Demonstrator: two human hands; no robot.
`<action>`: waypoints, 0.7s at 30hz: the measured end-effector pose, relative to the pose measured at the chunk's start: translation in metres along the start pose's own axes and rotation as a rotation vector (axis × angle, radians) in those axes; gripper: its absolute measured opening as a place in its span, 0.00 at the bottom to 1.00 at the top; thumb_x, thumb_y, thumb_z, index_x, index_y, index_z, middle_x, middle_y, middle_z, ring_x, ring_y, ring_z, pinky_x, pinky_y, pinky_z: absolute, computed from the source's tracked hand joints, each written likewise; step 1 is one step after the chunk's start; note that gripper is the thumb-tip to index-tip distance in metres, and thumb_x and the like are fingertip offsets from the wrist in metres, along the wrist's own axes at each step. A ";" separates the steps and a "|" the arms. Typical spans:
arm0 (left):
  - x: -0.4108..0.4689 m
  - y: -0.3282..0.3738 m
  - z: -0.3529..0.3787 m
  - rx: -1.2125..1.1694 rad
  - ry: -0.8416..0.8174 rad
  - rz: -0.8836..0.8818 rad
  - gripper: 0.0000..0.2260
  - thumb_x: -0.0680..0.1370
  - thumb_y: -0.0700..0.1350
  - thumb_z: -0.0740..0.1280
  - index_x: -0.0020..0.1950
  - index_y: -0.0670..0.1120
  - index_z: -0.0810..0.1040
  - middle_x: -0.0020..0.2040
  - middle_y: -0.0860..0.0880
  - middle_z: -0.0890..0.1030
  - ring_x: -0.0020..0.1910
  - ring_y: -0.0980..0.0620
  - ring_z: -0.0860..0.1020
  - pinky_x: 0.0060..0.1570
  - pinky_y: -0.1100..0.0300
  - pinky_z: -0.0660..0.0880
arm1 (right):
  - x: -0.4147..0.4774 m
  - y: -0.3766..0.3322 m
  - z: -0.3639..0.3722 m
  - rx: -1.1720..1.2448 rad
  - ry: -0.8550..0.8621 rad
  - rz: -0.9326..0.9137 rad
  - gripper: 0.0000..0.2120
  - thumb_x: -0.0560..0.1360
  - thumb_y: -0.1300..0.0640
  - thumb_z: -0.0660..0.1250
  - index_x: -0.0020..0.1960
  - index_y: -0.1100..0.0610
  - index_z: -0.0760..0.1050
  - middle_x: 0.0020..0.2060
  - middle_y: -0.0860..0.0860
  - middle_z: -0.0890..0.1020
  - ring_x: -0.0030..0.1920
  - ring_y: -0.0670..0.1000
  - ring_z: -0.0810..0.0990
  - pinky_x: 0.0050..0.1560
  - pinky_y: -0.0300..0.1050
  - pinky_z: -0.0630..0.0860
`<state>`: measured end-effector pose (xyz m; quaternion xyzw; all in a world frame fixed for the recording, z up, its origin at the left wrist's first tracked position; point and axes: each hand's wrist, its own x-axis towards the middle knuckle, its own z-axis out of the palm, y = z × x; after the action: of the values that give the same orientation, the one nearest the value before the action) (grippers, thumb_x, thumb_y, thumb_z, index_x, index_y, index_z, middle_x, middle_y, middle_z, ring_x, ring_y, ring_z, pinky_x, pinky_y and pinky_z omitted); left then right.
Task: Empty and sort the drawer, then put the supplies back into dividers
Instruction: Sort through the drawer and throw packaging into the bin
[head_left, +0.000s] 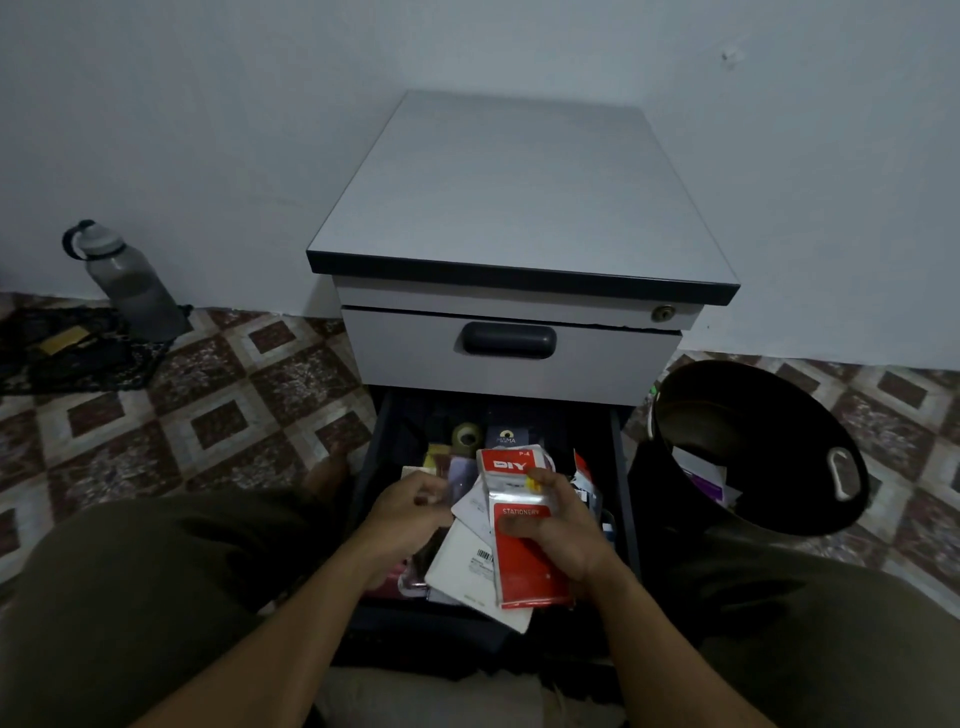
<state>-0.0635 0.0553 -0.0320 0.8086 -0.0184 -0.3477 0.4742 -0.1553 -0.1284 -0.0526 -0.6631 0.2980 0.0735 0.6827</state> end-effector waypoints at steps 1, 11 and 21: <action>0.000 0.000 0.000 -0.012 -0.012 -0.005 0.13 0.74 0.44 0.73 0.57 0.54 0.79 0.56 0.55 0.80 0.55 0.55 0.79 0.51 0.57 0.76 | 0.001 0.001 0.000 0.015 0.003 -0.002 0.31 0.70 0.63 0.76 0.65 0.44 0.67 0.56 0.50 0.80 0.52 0.55 0.83 0.52 0.53 0.81; 0.003 0.004 0.007 -0.122 -0.109 -0.080 0.14 0.68 0.49 0.67 0.51 0.49 0.85 0.47 0.48 0.87 0.50 0.46 0.85 0.58 0.44 0.78 | 0.003 0.006 -0.001 0.105 -0.006 0.036 0.32 0.70 0.63 0.76 0.66 0.44 0.67 0.56 0.52 0.79 0.52 0.57 0.83 0.53 0.57 0.81; 0.001 0.012 0.019 -0.177 -0.229 -0.153 0.10 0.76 0.43 0.64 0.54 0.44 0.79 0.44 0.46 0.87 0.48 0.45 0.85 0.47 0.54 0.78 | 0.008 0.010 -0.002 0.146 0.029 -0.004 0.33 0.70 0.61 0.77 0.68 0.43 0.67 0.58 0.52 0.79 0.53 0.57 0.84 0.54 0.59 0.82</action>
<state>-0.0700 0.0341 -0.0284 0.7179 0.0200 -0.4730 0.5104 -0.1539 -0.1318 -0.0651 -0.6132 0.3114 0.0406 0.7249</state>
